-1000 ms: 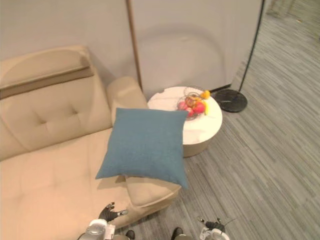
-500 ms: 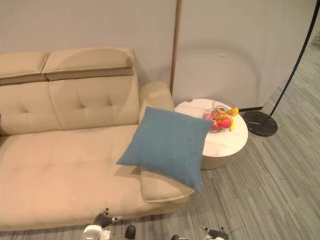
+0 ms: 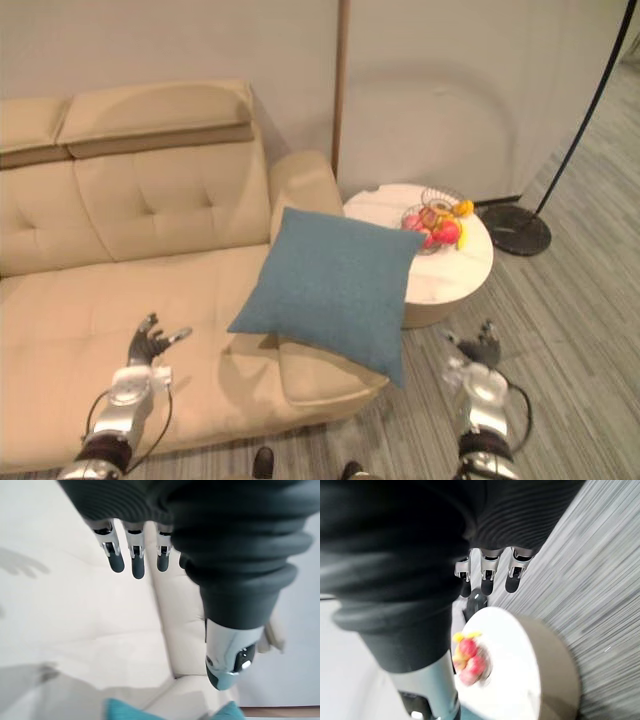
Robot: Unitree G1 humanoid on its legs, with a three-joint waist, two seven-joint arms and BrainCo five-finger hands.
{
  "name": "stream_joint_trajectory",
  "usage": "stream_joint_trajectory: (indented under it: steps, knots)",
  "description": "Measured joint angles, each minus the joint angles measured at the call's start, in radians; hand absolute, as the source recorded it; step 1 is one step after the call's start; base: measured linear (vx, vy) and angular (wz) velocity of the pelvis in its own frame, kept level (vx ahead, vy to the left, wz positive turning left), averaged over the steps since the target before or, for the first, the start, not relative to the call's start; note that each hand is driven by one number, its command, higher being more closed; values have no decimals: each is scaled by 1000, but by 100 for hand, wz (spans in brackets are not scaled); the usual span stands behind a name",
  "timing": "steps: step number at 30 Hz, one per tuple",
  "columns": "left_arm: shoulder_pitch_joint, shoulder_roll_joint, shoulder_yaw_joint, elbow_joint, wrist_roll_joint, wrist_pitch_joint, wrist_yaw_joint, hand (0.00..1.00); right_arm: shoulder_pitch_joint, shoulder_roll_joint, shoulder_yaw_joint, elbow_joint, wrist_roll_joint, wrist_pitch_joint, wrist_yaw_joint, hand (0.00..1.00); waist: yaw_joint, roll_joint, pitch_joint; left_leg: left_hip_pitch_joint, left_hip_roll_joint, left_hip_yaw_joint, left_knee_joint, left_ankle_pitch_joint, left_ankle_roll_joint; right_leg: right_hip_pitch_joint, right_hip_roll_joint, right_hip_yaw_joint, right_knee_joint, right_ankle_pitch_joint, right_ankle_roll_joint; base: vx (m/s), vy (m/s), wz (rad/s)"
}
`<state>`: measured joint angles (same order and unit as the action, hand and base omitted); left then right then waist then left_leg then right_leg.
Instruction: Pick up cushions and gather them together orderly.
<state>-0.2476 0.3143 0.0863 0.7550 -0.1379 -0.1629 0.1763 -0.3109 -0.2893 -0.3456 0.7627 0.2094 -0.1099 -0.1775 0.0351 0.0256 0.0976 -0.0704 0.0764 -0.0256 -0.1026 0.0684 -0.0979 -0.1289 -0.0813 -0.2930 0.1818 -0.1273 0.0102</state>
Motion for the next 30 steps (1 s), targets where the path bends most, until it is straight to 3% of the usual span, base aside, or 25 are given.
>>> stream_joint_trajectory:
  steps: [5, 7, 16, 22, 23, 30]
  knots:
    - [-269, 53, -77, 2, -60, -9, 23, 0, -237, -39, 57, 29, 89, -8, -13, 0, 22, -2, 73, -179, 1, 16, 1, 62, -7, -232, -6, 49, 96, 12, -20, -80, -5, -2]
    - [-336, 51, -100, 5, -75, -16, 37, 0, -290, -39, 78, 39, 117, -9, -21, 0, 24, 0, 109, -188, 3, 18, 4, 67, -8, -246, -7, 52, 110, 13, -21, -66, -20, -4]
    - [-547, -23, -270, 52, -79, -25, 36, 0, -331, -14, 180, -4, 167, -15, -37, 0, 25, -3, 147, -321, 1, 60, 61, 60, 8, -390, -25, 93, 195, 9, -21, -63, -5, 1]
    - [-678, -78, -314, 160, -79, -18, 36, 0, -438, 28, 246, -4, 235, -19, -41, 0, 19, -6, 170, -385, 5, 105, 68, 84, 13, -469, -28, 113, 216, 21, -24, -48, -4, -7]
    - [-684, -90, -315, 172, -79, -16, 36, 100, -452, 37, 263, -4, 247, -19, -46, 100, 19, -6, 170, -386, 7, 111, 68, 84, 13, -470, -27, 115, 212, 23, -23, 15, -8, -7]
    - [-714, -80, -317, 180, -81, 2, 41, 100, -502, 45, 315, -56, 297, -30, -70, 100, 21, -6, 170, -401, 19, 151, 68, 85, 12, -485, -9, 142, 175, 51, -21, 20, -4, -13]
